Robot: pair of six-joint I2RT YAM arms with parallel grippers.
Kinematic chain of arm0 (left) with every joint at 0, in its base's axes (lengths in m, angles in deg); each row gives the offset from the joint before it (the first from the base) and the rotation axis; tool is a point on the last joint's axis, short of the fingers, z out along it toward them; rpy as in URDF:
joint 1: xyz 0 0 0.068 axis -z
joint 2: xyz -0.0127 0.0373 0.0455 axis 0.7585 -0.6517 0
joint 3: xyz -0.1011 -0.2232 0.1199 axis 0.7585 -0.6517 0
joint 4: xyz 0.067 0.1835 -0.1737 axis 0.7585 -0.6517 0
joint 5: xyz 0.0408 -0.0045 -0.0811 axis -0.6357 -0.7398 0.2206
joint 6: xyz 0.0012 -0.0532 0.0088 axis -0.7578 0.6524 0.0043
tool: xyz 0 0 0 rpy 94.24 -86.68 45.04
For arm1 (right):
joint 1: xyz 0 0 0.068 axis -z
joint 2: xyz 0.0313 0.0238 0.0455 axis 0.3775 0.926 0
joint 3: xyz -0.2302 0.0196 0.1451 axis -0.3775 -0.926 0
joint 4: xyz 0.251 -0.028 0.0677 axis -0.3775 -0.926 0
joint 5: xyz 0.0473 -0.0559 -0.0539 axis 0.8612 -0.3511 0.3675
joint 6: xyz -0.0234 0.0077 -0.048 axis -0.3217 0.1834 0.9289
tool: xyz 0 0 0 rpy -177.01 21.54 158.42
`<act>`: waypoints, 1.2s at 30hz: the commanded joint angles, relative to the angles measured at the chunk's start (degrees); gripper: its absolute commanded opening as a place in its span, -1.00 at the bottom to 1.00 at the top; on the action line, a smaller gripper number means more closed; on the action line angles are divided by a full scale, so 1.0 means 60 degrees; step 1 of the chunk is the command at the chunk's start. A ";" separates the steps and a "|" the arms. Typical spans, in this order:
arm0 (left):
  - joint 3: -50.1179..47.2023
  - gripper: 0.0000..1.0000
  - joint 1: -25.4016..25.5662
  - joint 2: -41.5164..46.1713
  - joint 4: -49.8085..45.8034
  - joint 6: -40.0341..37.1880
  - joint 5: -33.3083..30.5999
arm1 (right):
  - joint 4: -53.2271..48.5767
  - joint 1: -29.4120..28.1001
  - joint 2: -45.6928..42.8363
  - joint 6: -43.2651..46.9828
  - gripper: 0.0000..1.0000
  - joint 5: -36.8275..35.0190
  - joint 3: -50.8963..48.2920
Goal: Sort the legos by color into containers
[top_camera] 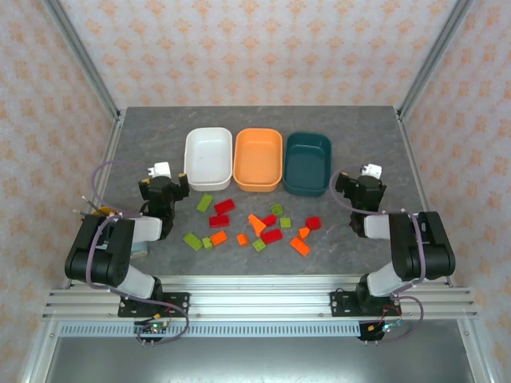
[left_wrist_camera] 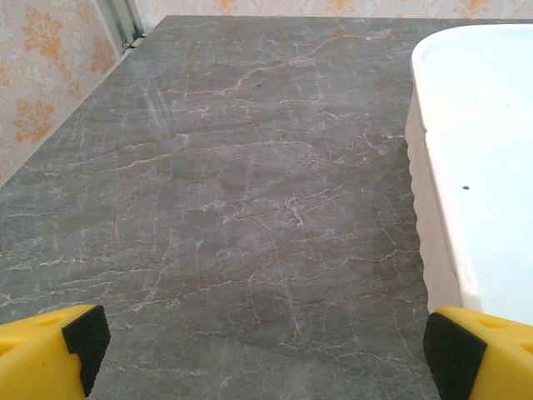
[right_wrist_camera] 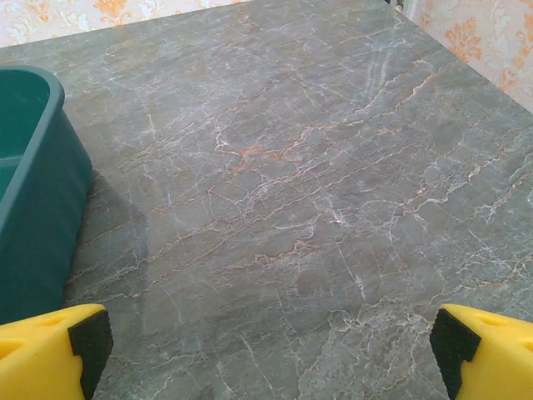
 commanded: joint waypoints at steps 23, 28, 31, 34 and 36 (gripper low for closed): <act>0.0824 1.00 0.0137 0.1280 -0.2125 -0.0061 -0.0660 | -0.0601 0.0045 -0.0659 -0.0085 0.99 -0.0505 0.0392; 0.1561 1.00 0.0904 0.3393 -0.3972 0.0329 -0.2221 | -0.2908 -0.0103 -0.2851 -0.0316 0.99 -0.1593 0.1542; 0.2455 1.00 0.1475 0.4020 -0.4752 0.0223 -0.2550 | -0.4429 -0.0329 -0.3811 -0.0090 0.99 -0.1997 0.3309; 0.3608 1.00 0.2363 0.4389 -0.5307 -0.0483 -0.3073 | -0.6531 -0.0641 -0.4151 -0.0648 0.99 -0.2055 0.5966; 0.4314 1.00 0.2719 0.4553 -0.5570 -0.0228 -0.3321 | -1.0066 -0.0547 -0.3725 -0.3765 0.99 -0.2462 0.8345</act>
